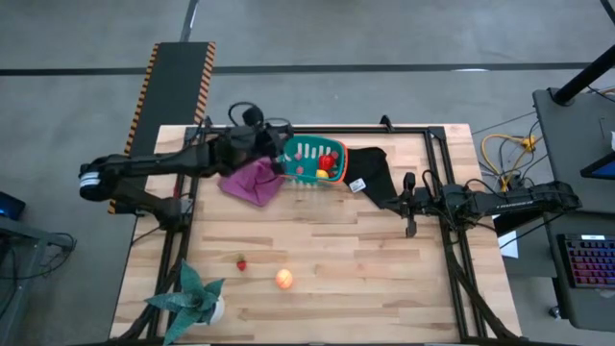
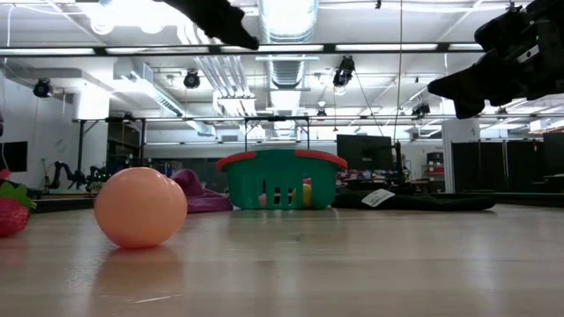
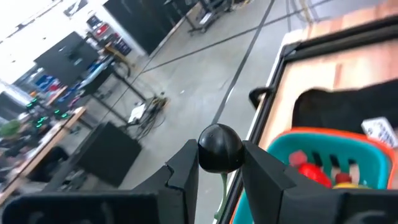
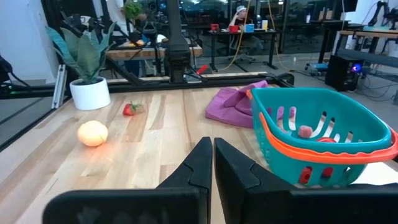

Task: Pick and placing Produce into tupperware
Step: Put the black cherry into the blue bin, then put the light orange peach into the blue bin

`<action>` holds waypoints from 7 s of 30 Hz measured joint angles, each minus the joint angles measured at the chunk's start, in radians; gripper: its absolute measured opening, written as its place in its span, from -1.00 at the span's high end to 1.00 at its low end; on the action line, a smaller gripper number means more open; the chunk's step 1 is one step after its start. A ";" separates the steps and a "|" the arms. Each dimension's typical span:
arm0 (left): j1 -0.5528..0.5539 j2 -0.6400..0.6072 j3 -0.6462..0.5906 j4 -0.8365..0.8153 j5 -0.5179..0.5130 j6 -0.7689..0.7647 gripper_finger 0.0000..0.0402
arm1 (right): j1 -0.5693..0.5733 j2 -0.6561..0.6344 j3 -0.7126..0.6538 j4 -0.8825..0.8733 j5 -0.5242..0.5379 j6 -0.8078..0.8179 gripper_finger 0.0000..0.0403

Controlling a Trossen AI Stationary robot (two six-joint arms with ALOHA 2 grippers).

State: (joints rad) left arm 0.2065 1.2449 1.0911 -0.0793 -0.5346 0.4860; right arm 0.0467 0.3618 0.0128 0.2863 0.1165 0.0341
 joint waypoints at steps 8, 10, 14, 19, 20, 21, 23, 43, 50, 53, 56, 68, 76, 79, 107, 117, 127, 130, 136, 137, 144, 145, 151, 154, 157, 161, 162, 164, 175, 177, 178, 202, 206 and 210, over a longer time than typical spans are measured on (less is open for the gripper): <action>0.073 0.148 0.150 -0.034 0.118 -0.001 0.60 | 0.000 0.000 0.000 0.000 0.000 0.000 0.96; 0.081 0.199 0.190 -0.067 0.121 -0.002 0.60 | 0.000 0.000 0.000 0.000 0.000 0.000 0.96; 0.089 0.290 0.236 -0.124 0.123 0.000 0.60 | 0.000 0.000 0.000 0.000 0.000 0.000 0.96; 0.093 0.367 0.245 -0.159 0.123 0.001 0.60 | 0.000 0.000 0.000 -0.003 0.000 0.000 0.96; 0.094 0.377 0.245 -0.172 0.124 0.000 0.60 | 0.000 0.000 0.000 -0.003 0.000 0.000 0.96; 0.095 0.385 0.244 -0.186 0.126 0.000 0.60 | 0.000 0.000 0.000 -0.004 0.000 0.000 0.96; 0.095 0.403 0.244 -0.211 0.140 -0.002 0.60 | 0.000 0.000 0.000 -0.008 0.000 0.000 0.96; 0.136 0.511 0.228 -0.283 0.269 -0.038 0.60 | 0.000 0.000 0.000 -0.023 -0.001 0.011 0.96; 0.153 0.538 0.227 -0.303 0.295 -0.037 0.60 | 0.000 0.000 0.000 -0.028 -0.001 0.011 0.96; 0.161 0.548 0.227 -0.296 0.296 -0.035 0.60 | 0.000 0.000 0.000 -0.028 -0.001 0.011 0.96; 0.167 0.552 0.226 -0.299 0.300 -0.035 0.60 | 0.000 0.000 0.000 -0.029 -0.001 0.011 0.96; 0.178 0.555 0.224 -0.300 0.307 -0.036 0.60 | 0.000 0.000 0.000 -0.029 -0.001 0.011 0.96; 0.179 0.555 0.224 -0.297 0.306 -0.036 0.46 | 0.000 0.000 0.000 -0.029 -0.001 0.011 0.96; 0.179 0.555 0.224 -0.297 0.305 -0.037 0.42 | 0.000 0.000 0.000 -0.029 -0.001 0.011 0.96; -0.109 0.194 0.262 -0.296 0.299 -0.060 0.40 | 0.000 0.001 0.000 -0.045 0.014 0.011 0.96; -0.335 -0.041 0.234 -0.403 0.297 -0.061 0.40 | 0.000 0.001 0.000 -0.046 0.015 0.011 0.96; -0.432 -0.114 0.222 -0.680 0.292 -0.274 0.40 | 0.000 0.001 0.000 -0.047 0.015 0.011 0.96; -0.443 -0.105 0.206 -0.702 0.292 -0.295 0.40 | 0.000 0.001 0.000 -0.047 0.015 0.018 0.96; -0.464 -0.044 0.167 -0.700 0.300 -0.297 0.40 | 0.000 0.001 0.000 -0.049 0.015 0.019 0.96; -0.469 -0.030 0.160 -0.701 0.301 -0.298 0.40 | 0.000 0.001 0.000 -0.051 0.015 0.019 0.96; -0.480 0.081 0.144 -0.703 0.304 -0.335 0.40 | 0.000 0.001 0.000 -0.051 0.015 0.037 0.96; -0.479 0.096 0.147 -0.710 0.305 -0.328 0.39 | 0.000 0.001 0.000 -0.051 0.015 0.037 0.96; -0.473 0.167 0.189 -0.722 0.304 -0.331 0.02 | 0.000 0.001 0.000 -0.051 0.015 0.045 0.96; -0.473 0.195 0.199 -0.724 0.302 -0.333 -0.29 | 0.000 0.001 0.000 -0.051 0.015 0.045 0.96; -0.482 0.224 0.205 -0.726 0.316 -0.351 -0.55 | 0.000 0.001 0.000 -0.051 0.015 0.045 0.96; -0.508 0.270 0.205 -0.738 0.351 -0.401 -0.70 | 0.000 0.001 0.000 -0.051 0.015 0.045 0.96; -0.519 0.284 0.205 -0.748 0.361 -0.401 -0.71 | 0.000 0.001 0.000 -0.051 0.015 0.045 0.96; -0.542 0.311 0.205 -0.753 0.366 -0.401 -0.72 | 0.000 0.001 0.000 -0.051 0.015 0.045 0.96; -0.671 0.420 0.205 -0.703 0.381 -0.454 -0.72 | 0.000 0.001 0.000 -0.093 0.015 0.134 0.96; -0.684 0.437 0.206 -0.679 0.381 -0.455 -0.72 | 0.001 0.001 0.000 -0.104 0.014 0.145 0.96; -0.690 0.445 0.206 -0.678 0.381 -0.455 -0.72 | 0.001 0.001 0.000 -0.105 0.014 0.149 0.96; -0.700 0.587 0.206 -0.604 0.447 -0.494 -0.72 | 0.001 0.001 0.000 -0.172 0.012 0.150 0.96; -0.699 0.601 0.206 -0.594 0.450 -0.473 -0.72 | 0.001 0.001 0.000 -0.177 0.014 0.150 0.96; -0.698 0.615 0.206 -0.577 0.451 -0.472 -0.72 | 0.001 0.001 0.000 -0.179 0.015 0.150 0.96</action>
State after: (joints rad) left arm -0.4919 1.8602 1.2973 -0.6562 -0.0834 0.0138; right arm 0.0475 0.3626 0.0128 0.1078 0.1314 0.1837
